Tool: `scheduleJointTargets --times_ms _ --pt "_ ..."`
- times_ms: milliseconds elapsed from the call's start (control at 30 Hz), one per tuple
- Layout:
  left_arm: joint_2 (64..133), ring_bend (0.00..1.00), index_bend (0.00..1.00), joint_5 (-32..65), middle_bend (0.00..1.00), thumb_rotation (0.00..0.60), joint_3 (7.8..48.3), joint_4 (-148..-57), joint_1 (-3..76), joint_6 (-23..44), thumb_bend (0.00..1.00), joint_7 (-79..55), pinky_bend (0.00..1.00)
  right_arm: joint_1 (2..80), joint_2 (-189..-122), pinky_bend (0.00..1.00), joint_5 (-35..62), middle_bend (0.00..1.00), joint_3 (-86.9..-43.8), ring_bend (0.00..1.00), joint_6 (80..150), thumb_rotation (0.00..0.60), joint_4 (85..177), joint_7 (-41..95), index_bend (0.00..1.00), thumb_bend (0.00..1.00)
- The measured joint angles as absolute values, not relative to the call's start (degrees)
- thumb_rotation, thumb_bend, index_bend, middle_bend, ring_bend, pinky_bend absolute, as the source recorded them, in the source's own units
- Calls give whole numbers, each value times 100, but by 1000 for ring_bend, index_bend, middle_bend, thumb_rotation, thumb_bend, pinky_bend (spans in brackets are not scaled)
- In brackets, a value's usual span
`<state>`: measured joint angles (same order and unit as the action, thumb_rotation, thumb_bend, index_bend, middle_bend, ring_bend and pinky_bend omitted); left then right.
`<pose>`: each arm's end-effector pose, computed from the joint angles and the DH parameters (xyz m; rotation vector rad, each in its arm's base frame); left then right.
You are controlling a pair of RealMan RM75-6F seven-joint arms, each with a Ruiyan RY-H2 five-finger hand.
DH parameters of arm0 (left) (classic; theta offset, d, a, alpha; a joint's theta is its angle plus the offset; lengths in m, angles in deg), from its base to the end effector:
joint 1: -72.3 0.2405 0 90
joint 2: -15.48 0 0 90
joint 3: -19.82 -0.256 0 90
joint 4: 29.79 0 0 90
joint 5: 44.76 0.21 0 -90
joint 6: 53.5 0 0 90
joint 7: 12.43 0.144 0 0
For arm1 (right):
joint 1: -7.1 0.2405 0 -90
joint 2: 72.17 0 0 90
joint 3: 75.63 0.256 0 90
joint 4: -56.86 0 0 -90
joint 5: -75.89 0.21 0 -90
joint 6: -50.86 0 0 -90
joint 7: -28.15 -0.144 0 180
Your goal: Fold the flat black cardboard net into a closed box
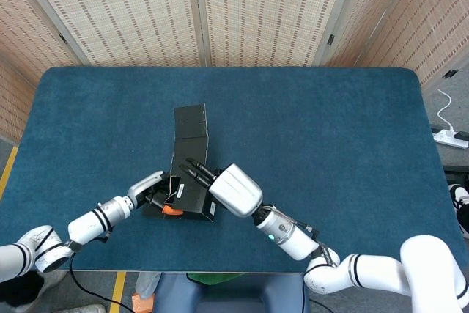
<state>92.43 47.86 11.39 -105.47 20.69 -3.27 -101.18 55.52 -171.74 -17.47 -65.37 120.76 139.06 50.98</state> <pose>-0.1882 0.3443 0.0150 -1.5731 -2.3366 -1.2069 -0.0263 -0.2991 -0.0334 1.9810 -0.3123 1.4533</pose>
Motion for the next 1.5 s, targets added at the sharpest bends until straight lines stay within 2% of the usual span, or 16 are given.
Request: scheduleJointTargets --times_ms 433,700,1133,1300,1500 --pt "9910 530 313 4246 296 600 1347 -10188 2319 -682 161 -7518 740 5539 -17870 1000 -2194 196 -7039 755 12121 600 12489 5035 2 8" --pt "10198 530 254 3758 261 600 1558 -10126 2380 -1244 162 -6404 731 5500 -18312 1000 -2388 205 -7263 759 12159 600 11708 4927 20 11" --pt "10187 530 181 3426 228 600 1884 -10304 2455 -1549 165 -5824 727 5677 -18590 1000 -2400 231 -7162 763 11975 600 11268 4865 55 17" --pt "10141 524 151 3429 205 600 1962 -10368 2488 -1604 164 -5773 722 5766 -18598 1000 -2364 265 -7115 765 11820 600 11289 4956 100 92" --pt "10101 518 120 3490 178 600 1993 -10396 2507 -1658 164 -5840 714 5777 -18544 1000 -2341 293 -7135 766 11751 600 11349 5006 148 114"
